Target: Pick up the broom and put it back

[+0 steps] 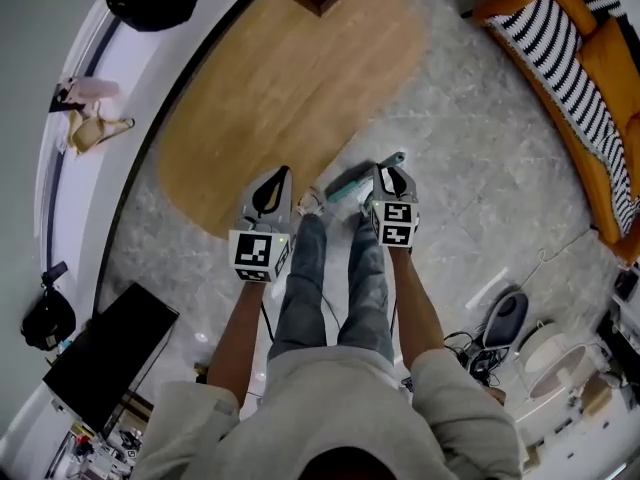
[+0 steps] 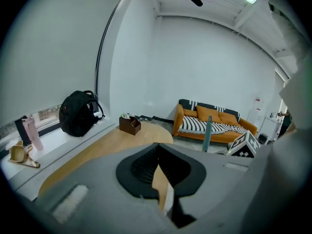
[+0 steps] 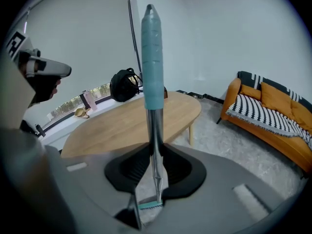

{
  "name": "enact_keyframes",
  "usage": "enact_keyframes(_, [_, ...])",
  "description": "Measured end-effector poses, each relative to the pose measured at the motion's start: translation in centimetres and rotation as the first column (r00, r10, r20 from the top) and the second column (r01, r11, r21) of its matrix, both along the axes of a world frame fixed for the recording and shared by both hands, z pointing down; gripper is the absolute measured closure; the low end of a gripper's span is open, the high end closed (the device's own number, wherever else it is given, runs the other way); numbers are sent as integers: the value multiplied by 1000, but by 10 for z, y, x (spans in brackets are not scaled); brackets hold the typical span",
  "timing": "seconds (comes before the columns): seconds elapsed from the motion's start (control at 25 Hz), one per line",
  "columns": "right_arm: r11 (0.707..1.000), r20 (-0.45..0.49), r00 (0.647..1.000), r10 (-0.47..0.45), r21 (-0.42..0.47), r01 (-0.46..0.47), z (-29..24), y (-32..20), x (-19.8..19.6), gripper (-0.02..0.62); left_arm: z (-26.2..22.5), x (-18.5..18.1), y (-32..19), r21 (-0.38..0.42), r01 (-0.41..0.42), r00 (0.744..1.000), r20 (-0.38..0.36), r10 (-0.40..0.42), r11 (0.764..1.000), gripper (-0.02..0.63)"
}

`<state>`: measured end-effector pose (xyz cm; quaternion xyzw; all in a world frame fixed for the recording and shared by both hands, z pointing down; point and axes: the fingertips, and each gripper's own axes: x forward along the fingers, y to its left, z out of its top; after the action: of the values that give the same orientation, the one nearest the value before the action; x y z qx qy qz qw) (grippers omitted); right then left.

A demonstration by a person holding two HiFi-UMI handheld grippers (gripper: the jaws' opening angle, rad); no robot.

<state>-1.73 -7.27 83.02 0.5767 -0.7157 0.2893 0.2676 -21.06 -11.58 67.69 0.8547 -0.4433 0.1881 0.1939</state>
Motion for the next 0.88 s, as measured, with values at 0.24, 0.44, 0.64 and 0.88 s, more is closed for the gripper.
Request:
enact_keyframes(0.24, [999, 7, 1000, 14, 32, -15, -37, 42, 18, 514, -23, 33, 11, 24, -58, 998, -12, 59, 998, 609])
enact_keyframes(0.44, [989, -3, 997, 73, 129, -72, -94, 42, 46, 514, -49, 54, 4, 58, -91, 995, -29, 93, 994, 609])
enact_keyframes(0.64, [959, -7, 990, 138, 251, -131, -175, 30, 71, 514, -90, 75, -7, 115, -134, 989, -51, 140, 984, 611])
enact_keyframes(0.88, [907, -43, 975, 216, 379, -184, -265, 19, 118, 515, -147, 113, -24, 201, -195, 975, -69, 213, 960, 611])
